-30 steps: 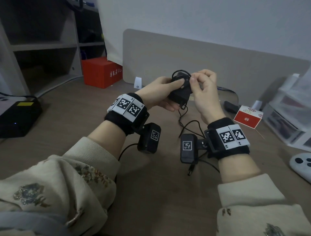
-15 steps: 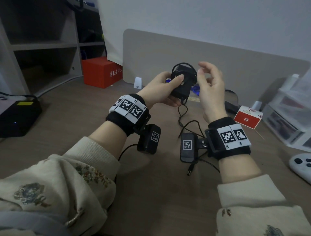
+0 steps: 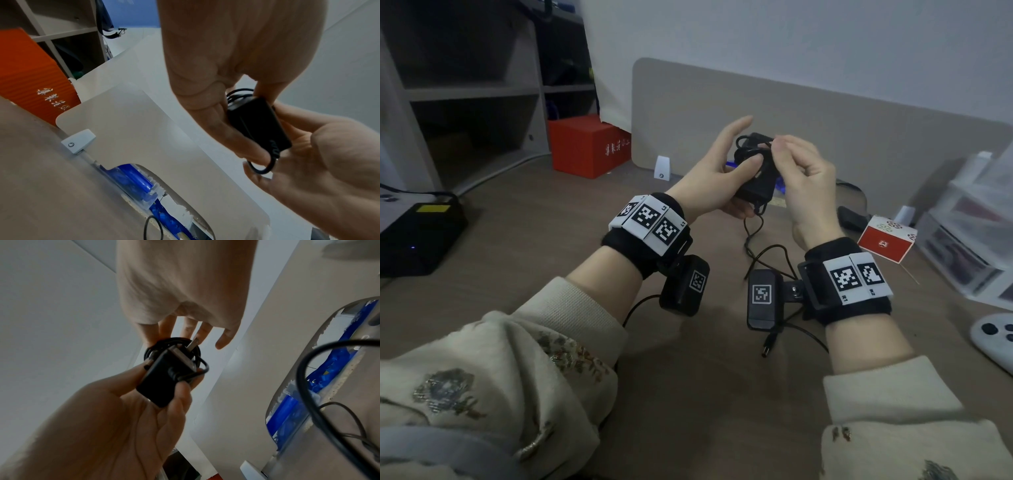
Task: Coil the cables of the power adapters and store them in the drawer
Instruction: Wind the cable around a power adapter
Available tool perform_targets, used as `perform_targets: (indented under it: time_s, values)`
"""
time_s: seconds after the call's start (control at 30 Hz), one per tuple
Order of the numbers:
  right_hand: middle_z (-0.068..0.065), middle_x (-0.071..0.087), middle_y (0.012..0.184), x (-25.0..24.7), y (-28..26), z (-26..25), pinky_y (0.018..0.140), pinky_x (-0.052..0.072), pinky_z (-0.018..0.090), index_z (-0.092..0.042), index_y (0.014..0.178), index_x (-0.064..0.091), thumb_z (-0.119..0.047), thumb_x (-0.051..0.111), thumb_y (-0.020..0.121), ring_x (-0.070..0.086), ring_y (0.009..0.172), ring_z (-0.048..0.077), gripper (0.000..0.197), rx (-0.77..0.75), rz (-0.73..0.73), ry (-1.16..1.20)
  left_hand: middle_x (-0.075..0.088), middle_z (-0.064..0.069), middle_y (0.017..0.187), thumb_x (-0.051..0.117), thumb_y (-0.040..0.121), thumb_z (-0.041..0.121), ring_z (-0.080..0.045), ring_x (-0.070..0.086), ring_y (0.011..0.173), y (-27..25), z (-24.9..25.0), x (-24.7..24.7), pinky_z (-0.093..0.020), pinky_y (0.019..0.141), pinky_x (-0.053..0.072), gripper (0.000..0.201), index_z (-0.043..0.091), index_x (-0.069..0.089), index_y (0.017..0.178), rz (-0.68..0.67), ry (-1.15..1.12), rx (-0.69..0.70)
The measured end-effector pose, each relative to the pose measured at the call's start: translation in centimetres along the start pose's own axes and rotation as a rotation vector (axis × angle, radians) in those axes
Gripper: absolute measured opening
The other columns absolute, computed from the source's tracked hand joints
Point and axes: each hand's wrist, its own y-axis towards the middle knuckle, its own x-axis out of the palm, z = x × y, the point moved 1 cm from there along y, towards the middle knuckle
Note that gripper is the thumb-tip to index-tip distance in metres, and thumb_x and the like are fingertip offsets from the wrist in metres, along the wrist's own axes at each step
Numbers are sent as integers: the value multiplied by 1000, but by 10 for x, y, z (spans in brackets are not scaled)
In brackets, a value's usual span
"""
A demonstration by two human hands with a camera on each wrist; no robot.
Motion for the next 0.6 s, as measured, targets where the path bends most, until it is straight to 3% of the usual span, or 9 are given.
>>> perform_targets:
  time_s: [0.13, 0.23, 0.3, 0.4, 0.47, 0.53, 0.6]
  values:
    - [-7, 60, 110, 0, 0, -5, 99, 50, 42, -35, 82, 74, -26, 68, 85, 58, 114, 17, 12, 16, -6, -5, 64, -7, 97, 46, 104, 16, -9, 69, 62, 0, 0, 1, -30, 57, 60, 44, 22, 35, 146, 35, 17, 61]
    - [-6, 57, 114, 1, -1, -4, 97, 50, 44, -36, 94, 72, -30, 69, 82, 57, 111, 21, 13, -29, -6, -96, 61, -6, 105, 45, 104, 13, -1, 67, 64, 3, -2, 2, -21, 55, 55, 44, 16, 35, 147, 90, 42, 98]
    - [-4, 52, 115, 2, -2, -3, 94, 50, 39, -34, 99, 63, -36, 69, 82, 52, 103, 16, 18, -11, 50, -169, 61, -8, 110, 44, 104, 14, -3, 69, 67, 5, -3, 1, -23, 55, 56, 46, 17, 33, 149, 110, 42, 98]
    - [-1, 49, 89, 3, -3, -7, 78, 47, 37, -28, 79, 47, -53, 65, 74, 46, 80, 14, 32, 25, 178, -161, 64, -11, 114, 45, 104, 18, -13, 73, 72, 7, -6, 1, -36, 59, 61, 47, 21, 32, 150, 145, 44, 91]
    - [0, 47, 68, 7, -2, -8, 66, 42, 35, -20, 66, 46, -58, 65, 73, 45, 66, 14, 43, 50, 124, -173, 66, -12, 116, 47, 103, 23, -21, 73, 80, 8, -7, 0, -45, 68, 62, 49, 25, 34, 149, 196, 90, 105]
    - [-3, 47, 55, 11, -3, -7, 61, 43, 37, -17, 58, 48, -57, 68, 76, 46, 57, 12, 48, 80, 44, -245, 68, -9, 112, 47, 101, 25, -23, 72, 86, 10, -9, -1, -46, 73, 61, 50, 28, 35, 149, 235, 154, 131]
    - [-8, 46, 49, 13, -5, -4, 64, 51, 41, -18, 53, 47, -56, 69, 77, 49, 55, 15, 50, 79, 39, -327, 68, -4, 105, 46, 101, 22, -20, 70, 86, 11, -10, -1, -43, 75, 61, 49, 29, 35, 149, 247, 210, 152]
